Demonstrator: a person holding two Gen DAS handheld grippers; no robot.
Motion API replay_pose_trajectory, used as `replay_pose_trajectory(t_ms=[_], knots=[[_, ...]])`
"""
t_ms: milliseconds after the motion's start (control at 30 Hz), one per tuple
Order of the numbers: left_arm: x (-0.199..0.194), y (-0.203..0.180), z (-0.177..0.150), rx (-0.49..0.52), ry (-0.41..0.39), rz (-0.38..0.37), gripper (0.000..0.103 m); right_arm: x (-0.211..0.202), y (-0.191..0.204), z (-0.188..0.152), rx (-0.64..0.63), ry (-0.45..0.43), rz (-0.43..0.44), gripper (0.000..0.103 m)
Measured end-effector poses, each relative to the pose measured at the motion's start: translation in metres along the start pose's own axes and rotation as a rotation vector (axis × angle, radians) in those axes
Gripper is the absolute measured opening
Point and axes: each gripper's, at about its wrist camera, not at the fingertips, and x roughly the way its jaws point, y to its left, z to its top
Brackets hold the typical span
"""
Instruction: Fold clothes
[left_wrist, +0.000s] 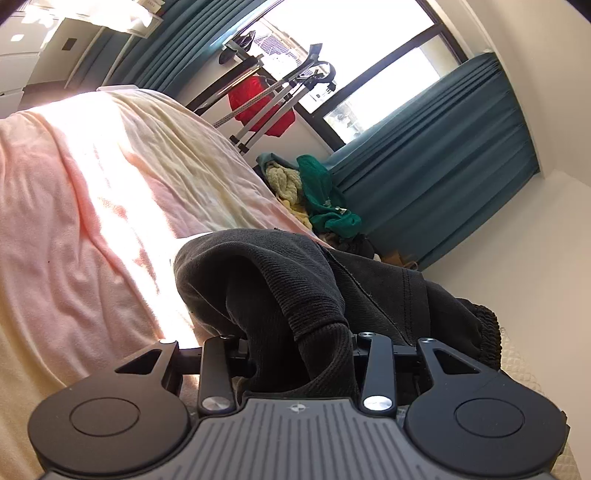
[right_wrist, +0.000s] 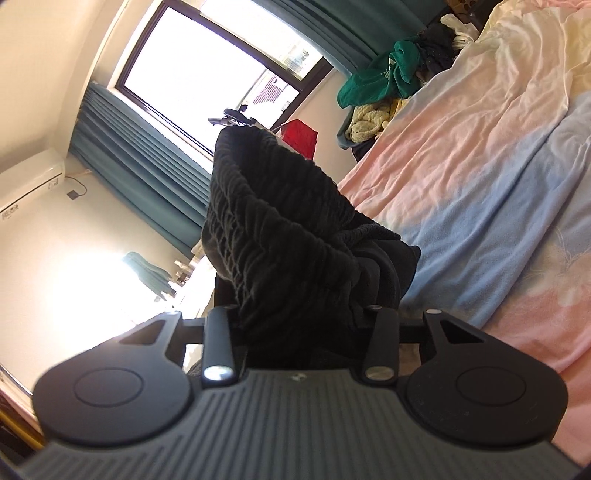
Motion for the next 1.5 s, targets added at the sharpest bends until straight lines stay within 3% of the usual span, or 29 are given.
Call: replay_pose_trajectory(t_ms=[100,200,333,400,600,767,900,1133,1233,1333,1500], knots=[[0.026,-0.038,0.012,0.050,0.026,-0.019,0.040,-0.015,-0.001,0.022,0.028,-0.049,0.012,0.043],[0.077,-0.083,0.021,0.112,0.067,-0.046,0.040,-0.026,-0.016,0.061,0.066,-0.100,-0.009,0.043],[0.176,-0.142,0.020,0.218,0.087,-0.114,0.040,-0.032,-0.057,0.124,0.123,-0.169,-0.055,0.043],[0.235,-0.162,0.017,0.224,0.110,-0.142,0.040,-0.030,-0.082,0.157,0.144,-0.209,-0.084,0.043],[0.379,-0.214,-0.022,0.242,0.134,-0.182,0.040,-0.022,-0.160,0.232,0.185,-0.342,-0.157,0.043],[0.440,-0.227,-0.070,0.289,0.142,-0.208,0.041,-0.025,-0.242,0.242,0.302,-0.398,-0.183,0.043],[0.446,-0.218,-0.096,0.287,0.113,-0.199,0.043,-0.028,-0.279,0.221,0.316,-0.410,-0.175,0.043],[0.435,-0.185,-0.119,0.440,0.263,-0.088,0.050,-0.028,-0.311,0.161,0.417,-0.348,-0.256,0.046],[0.421,-0.186,-0.109,0.456,0.289,-0.050,0.056,-0.029,-0.318,0.154,0.456,-0.339,-0.255,0.050],[0.402,-0.193,-0.098,0.485,0.309,-0.012,0.054,-0.038,-0.313,0.155,0.536,-0.347,-0.254,0.053],[0.339,-0.229,-0.079,0.566,0.271,-0.006,0.061,-0.067,-0.270,0.159,0.532,-0.358,-0.390,0.055]])
